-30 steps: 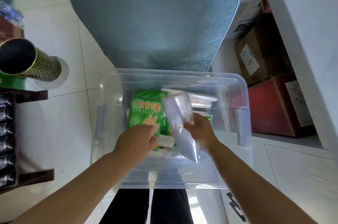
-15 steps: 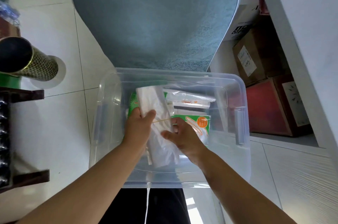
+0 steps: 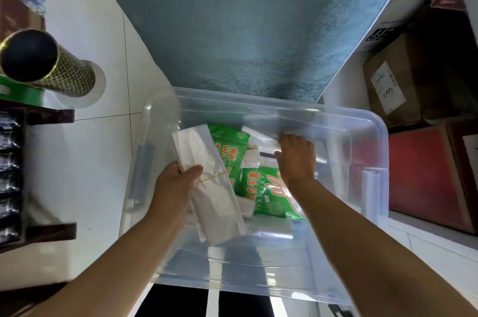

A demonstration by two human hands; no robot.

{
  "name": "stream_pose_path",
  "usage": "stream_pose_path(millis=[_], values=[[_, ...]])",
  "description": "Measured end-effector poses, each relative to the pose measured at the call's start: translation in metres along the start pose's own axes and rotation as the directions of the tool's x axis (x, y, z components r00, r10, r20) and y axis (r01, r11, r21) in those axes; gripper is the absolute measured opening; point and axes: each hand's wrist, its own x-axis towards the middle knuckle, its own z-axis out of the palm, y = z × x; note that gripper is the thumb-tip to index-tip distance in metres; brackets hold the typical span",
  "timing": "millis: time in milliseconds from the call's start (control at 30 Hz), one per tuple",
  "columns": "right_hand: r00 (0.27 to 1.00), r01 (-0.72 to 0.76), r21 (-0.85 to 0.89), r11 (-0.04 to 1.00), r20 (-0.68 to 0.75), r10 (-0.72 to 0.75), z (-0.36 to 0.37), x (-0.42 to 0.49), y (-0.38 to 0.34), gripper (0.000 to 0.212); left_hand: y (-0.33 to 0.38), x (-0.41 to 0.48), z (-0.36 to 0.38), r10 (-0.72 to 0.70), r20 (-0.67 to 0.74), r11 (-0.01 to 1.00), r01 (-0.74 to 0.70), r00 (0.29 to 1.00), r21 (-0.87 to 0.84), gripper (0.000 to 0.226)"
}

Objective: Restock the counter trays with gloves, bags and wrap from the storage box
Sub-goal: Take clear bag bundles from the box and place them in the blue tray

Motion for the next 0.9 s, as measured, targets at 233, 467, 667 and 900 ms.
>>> stream_pose_path(millis=[233, 467, 667, 900], values=[[0.992, -0.120, 0.256, 0.959, 0.073, 0.105, -0.032, -0.013, -0.005, 0.020, 0.008, -0.010, -0.006, 0.019, 0.053, 1.000, -0.020, 0.998, 0.021, 0.006], [0.895, -0.445, 0.869, 0.217, 0.435, 0.095, -0.124, -0.077, -0.009, 0.008, 0.043, -0.045, -0.009, 0.023, 0.078, 1.000, -0.023, 0.997, 0.010, 0.009], [0.917, -0.389, 0.910, -0.142, 0.398, 0.038, -0.198, -0.135, -0.032, 0.018, 0.090, -0.096, -0.009, 0.085, 0.200, 0.996, -0.077, 0.976, -0.048, 0.018], [0.959, -0.191, 0.962, -0.194, 0.225, 0.175, -0.277, -0.207, -0.041, 0.015, 0.135, -0.163, -0.007, 0.289, 0.395, 0.947, -0.320, 0.872, 0.015, 0.038]])
